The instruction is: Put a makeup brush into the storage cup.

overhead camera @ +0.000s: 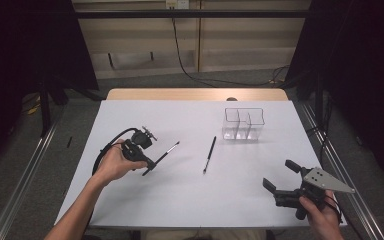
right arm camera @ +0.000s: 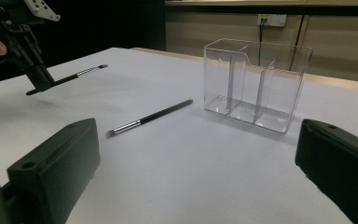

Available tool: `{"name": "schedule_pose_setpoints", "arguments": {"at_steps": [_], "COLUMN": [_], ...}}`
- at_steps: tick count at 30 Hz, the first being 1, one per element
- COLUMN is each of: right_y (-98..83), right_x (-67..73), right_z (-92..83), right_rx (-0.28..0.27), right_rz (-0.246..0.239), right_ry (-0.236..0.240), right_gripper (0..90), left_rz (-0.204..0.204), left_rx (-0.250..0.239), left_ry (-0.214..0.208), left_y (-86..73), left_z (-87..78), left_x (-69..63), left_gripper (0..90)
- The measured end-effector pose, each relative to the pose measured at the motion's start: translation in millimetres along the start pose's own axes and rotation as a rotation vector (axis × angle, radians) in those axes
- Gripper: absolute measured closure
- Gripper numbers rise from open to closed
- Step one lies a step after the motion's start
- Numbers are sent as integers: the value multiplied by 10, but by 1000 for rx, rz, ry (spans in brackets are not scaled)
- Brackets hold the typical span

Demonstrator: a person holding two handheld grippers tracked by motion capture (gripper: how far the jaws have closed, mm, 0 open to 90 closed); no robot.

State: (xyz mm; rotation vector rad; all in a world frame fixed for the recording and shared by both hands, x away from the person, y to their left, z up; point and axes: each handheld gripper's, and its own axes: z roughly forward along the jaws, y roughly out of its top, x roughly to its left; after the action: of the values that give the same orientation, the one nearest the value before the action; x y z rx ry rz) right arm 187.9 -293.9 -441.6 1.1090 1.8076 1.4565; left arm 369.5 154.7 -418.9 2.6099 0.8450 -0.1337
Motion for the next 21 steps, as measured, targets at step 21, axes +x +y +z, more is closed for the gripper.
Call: {"name": "schedule_pose_setpoints", "arguments": {"at_steps": [21], "right_y": [-1], "right_x": [0], "right_z": [6], "right_rx": [1], "right_rz": [4], "right_ry": [1], "right_gripper": [0], "left_rz": [40], "left_rx": [-295], "left_ry": [-68], "left_y": [-185], "left_z": [-95], "left_x": [-79], "left_gripper": [847]}}
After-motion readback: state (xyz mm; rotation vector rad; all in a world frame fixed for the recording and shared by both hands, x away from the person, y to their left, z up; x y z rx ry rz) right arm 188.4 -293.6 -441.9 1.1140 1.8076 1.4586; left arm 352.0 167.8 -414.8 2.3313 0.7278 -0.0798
